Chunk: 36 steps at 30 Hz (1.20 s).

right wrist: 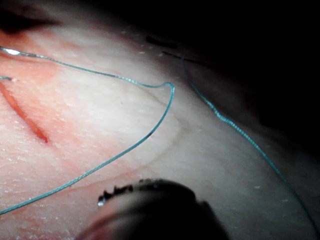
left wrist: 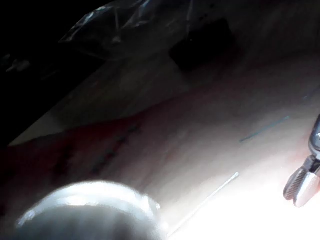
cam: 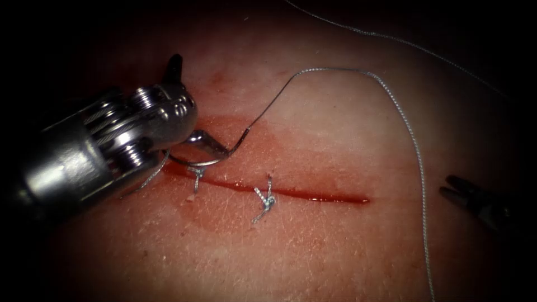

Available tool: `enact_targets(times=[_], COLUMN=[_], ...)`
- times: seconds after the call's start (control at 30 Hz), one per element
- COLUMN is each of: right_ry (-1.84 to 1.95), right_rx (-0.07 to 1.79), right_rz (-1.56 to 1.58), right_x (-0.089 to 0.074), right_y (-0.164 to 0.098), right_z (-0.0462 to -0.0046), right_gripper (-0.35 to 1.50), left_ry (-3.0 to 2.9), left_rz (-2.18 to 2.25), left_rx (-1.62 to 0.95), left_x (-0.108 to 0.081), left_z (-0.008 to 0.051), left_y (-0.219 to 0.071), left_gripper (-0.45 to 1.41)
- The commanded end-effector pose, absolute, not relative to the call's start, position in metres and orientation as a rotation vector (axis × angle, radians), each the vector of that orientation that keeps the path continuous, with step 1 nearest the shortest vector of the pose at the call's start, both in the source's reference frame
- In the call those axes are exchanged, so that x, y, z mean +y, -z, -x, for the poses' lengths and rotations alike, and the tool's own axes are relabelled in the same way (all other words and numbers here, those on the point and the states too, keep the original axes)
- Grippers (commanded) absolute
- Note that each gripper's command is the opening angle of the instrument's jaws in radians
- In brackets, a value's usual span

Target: Wound Closure

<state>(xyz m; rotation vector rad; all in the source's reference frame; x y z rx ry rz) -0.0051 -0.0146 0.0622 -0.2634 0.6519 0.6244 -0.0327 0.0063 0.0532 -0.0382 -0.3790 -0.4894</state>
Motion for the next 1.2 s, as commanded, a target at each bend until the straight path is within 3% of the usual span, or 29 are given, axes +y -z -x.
enact_targets(times=[0.03, 0.07, 0.1, 0.13, 0.2, 0.23, 0.27, 0.3, 0.33, 0.37, 0.5, 0.57, 0.63, 0.67, 0.7, 0.87, 0.9, 0.97, 1.13, 1.17, 1.2], right_ry=[-0.616, -0.609, -0.583, -0.598, -0.756, -0.955, -1.11, -1.191, -1.214, -1.215, -1.197, -1.186, -1.182, -1.182, -1.182, -1.171, -1.167, -1.203, -1.505, -1.59, -1.624], right_rx=[0.627, 0.607, 0.554, 0.558, 0.669, 0.797, 0.933, 1.027, 1.051, 1.093, 1.125, 1.134, 1.137, 1.137, 1.138, 1.146, 1.149, 1.154, 1.166, 1.173, 1.187], right_rz=[0.306, 0.327, 0.403, 0.415, 0.483, 0.51, 0.408, 0.285, 0.236, 0.162, 0.14, 0.143, 0.142, 0.142, 0.144, 0.134, 0.128, 0.104, 0.044, 0.065, 0.062], right_x=[-0.012, -0.012, -0.01, -0.009, -0.007, -0.006, -0.006, -0.007, -0.008, -0.01, -0.012, -0.012, -0.012, -0.012, -0.012, -0.013, -0.013, -0.013, -0.013, -0.013, -0.012], right_y=[-0.062, -0.062, -0.062, -0.062, -0.06, -0.058, -0.057, -0.055, -0.055, -0.055, -0.057, -0.058, -0.058, -0.058, -0.058, -0.059, -0.058, -0.058, -0.058, -0.058, -0.058], right_z=[0.0066, 0.0074, 0.0097, 0.0102, 0.0099, 0.0072, 0.0038, 0.0001, -0.0024, -0.0076, -0.0122, -0.0125, -0.0121, -0.0121, -0.0123, -0.0132, -0.0138, -0.0162, -0.0227, -0.0231, -0.0231], right_gripper=[0.34, 0.39, 0.74, 0.79, 0.91, 1.03, 0.96, 0.29, 0.22, 0.32, 0.46, 0.49, 0.47, 0.47, 0.46, 0.52, 0.78, 0.94, 0.86, 0.99, 1.01], left_ry=[0.476, 0.464, 0.415, 0.399, 0.366, 0.369, 0.394, 0.399, 0.401, 0.391, 0.382, 0.434, 0.504, 0.504, 0.533, 0.568, 0.569, 0.586, 0.492, 0.456, 0.438], left_rz=[0.037, 0.032, 0.032, 0.041, 0.06, 0.067, 0.063, 0.053, 0.044, 0.032, -0.008, -0.071, -0.127, -0.127, -0.158, -0.202, -0.195, -0.071, 0.261, 0.314, 0.353], left_rx=[-0.405, -0.42, -0.458, -0.458, -0.425, -0.429, -0.432, -0.422, -0.415, -0.406, -0.384, -0.372, -0.384, -0.384, -0.406, -0.428, -0.428, -0.432, -0.362, -0.324, -0.29], left_x=[0.007, 0.007, 0.006, 0.006, 0.005, 0.005, 0.005, 0.005, 0.005, 0.005, 0.004, 0.004, 0.004, 0.004, 0.004, 0.004, 0.004, 0.005, 0.005, 0.005, 0.005], left_z=[0.034, 0.0347, 0.0358, 0.0358, 0.0347, 0.0335, 0.0328, 0.0324, 0.0321, 0.0314, 0.0304, 0.03, 0.0301, 0.0301, 0.0304, 0.0306, 0.0308, 0.0316, 0.0349, 0.035, 0.0351], left_y=[-0.053, -0.053, -0.055, -0.056, -0.06, -0.062, -0.063, -0.064, -0.065, -0.066, -0.066, -0.065, -0.065, -0.065, -0.065, -0.065, -0.065, -0.063, -0.063, -0.063, -0.063], left_gripper=[1.23, 1.18, 1.06, 0.98, 1.06, 1.16, 1.16, 1.13, 1.11, 1.18, 1.06, 0.68, 0.14, 0.14, -0.43, -0.45, -0.45, -0.45, -0.45, -0.45, -0.45])
